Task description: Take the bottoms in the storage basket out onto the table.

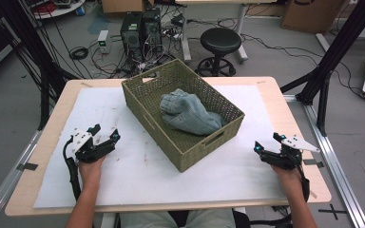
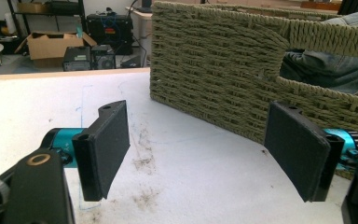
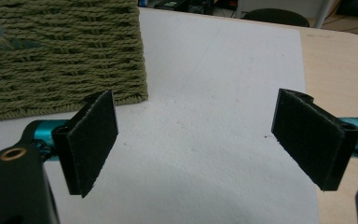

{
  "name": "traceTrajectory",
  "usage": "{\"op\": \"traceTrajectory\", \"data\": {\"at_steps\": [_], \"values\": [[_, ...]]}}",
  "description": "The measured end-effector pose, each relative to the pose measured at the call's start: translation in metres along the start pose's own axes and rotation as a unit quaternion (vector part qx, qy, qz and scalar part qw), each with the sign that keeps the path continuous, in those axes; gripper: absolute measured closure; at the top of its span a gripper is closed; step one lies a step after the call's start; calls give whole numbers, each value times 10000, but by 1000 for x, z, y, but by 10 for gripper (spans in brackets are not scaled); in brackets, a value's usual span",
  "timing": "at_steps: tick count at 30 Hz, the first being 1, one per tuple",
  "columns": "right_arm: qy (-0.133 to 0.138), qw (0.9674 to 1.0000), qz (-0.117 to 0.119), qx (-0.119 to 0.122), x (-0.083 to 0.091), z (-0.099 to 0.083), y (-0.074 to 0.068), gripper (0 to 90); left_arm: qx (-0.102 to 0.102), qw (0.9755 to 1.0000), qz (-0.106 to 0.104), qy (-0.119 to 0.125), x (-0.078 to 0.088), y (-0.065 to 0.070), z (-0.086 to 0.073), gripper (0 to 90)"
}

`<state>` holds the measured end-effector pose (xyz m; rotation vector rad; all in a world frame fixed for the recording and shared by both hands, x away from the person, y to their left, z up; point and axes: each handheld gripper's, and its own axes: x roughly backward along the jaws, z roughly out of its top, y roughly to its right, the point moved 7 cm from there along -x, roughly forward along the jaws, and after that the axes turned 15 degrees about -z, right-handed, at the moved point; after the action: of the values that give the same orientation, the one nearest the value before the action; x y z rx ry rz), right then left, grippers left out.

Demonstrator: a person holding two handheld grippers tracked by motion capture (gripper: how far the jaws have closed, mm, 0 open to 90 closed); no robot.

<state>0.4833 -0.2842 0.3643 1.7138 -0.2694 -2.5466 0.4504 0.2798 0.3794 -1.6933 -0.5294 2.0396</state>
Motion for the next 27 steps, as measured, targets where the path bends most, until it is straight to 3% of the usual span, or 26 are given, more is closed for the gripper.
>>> {"op": "traceTrajectory", "data": {"at_steps": [15, 18, 23, 27], "values": [[62, 10000, 4, -68, 1, 1, 2, 143, -52, 10000, -32, -46, -1, 1, 0, 225], [-73, 9999, 37, -128, -1, 0, 2, 143, 16, 10000, -49, -19, 0, 0, 0, 225], [-70, 9998, 38, -182, -1, 0, 3, 143, 25, 10000, -3, -49, -1, -1, 0, 213], [-140, 9994, 247, -178, 2, 2, 1, 143, -42, 9999, -101, -110, -2, 3, 0, 208]]}}
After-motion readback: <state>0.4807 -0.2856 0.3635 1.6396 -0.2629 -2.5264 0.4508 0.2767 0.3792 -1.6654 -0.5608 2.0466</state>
